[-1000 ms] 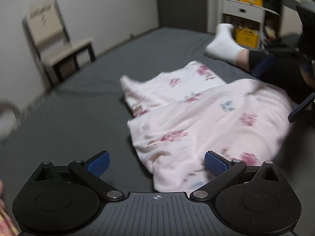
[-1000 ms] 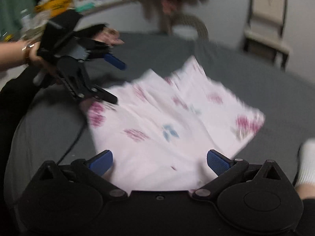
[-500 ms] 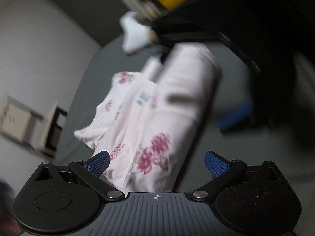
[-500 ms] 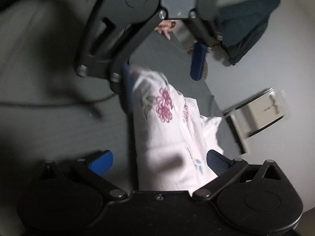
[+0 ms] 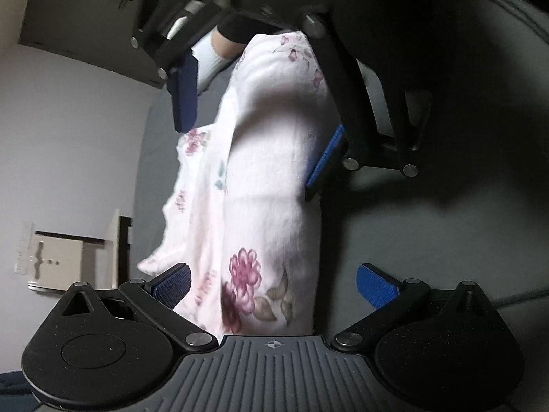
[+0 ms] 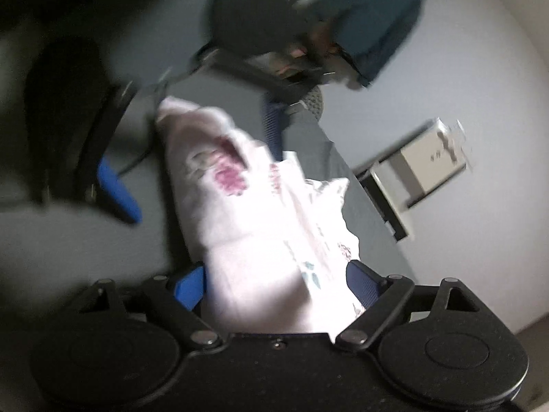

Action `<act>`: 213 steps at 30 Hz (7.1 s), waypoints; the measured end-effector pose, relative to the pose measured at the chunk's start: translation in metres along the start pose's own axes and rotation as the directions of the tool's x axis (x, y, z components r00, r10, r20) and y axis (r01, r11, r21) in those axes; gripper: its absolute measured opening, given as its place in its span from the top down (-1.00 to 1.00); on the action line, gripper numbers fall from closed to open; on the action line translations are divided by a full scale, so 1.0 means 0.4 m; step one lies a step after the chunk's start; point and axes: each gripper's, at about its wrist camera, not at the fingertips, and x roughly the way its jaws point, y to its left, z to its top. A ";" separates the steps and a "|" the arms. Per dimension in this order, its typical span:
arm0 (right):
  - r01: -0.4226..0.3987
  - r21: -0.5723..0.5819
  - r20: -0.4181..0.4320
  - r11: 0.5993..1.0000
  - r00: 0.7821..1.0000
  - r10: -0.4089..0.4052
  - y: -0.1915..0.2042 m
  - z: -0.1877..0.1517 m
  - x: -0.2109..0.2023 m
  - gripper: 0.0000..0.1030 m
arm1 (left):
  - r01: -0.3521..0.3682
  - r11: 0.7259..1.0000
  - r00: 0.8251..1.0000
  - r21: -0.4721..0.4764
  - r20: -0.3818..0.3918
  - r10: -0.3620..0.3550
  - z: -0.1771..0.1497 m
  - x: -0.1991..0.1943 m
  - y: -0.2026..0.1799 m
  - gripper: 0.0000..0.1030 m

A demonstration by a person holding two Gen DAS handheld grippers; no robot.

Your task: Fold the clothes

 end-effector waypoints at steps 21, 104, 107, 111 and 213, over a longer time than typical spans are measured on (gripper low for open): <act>0.038 0.109 0.089 0.993 0.995 -0.048 -0.069 -0.024 -0.086 -0.73 | -0.057 0.995 0.992 -0.079 -0.113 0.048 0.056 0.039 0.035 0.26; -0.511 0.782 0.145 0.356 0.705 0.694 -0.376 -0.132 0.240 0.04 | 0.181 0.601 0.983 -0.779 0.117 -0.144 -0.117 -0.112 0.084 -0.84; -0.431 0.810 0.048 0.399 0.726 0.686 -0.370 -0.145 0.264 0.04 | 0.184 0.587 0.982 -0.788 0.126 -0.137 -0.115 -0.079 0.084 -0.87; -0.416 0.854 0.082 0.312 0.700 0.709 -0.389 -0.177 0.293 0.04 | 0.199 0.578 0.979 -0.791 0.137 -0.149 -0.128 -0.064 0.088 -0.88; 0.018 0.628 -0.027 0.778 1.000 -0.001 -0.073 0.090 0.050 0.14 | 0.302 -0.774 0.805 -0.556 0.583 -0.105 -0.485 0.251 0.180 -0.99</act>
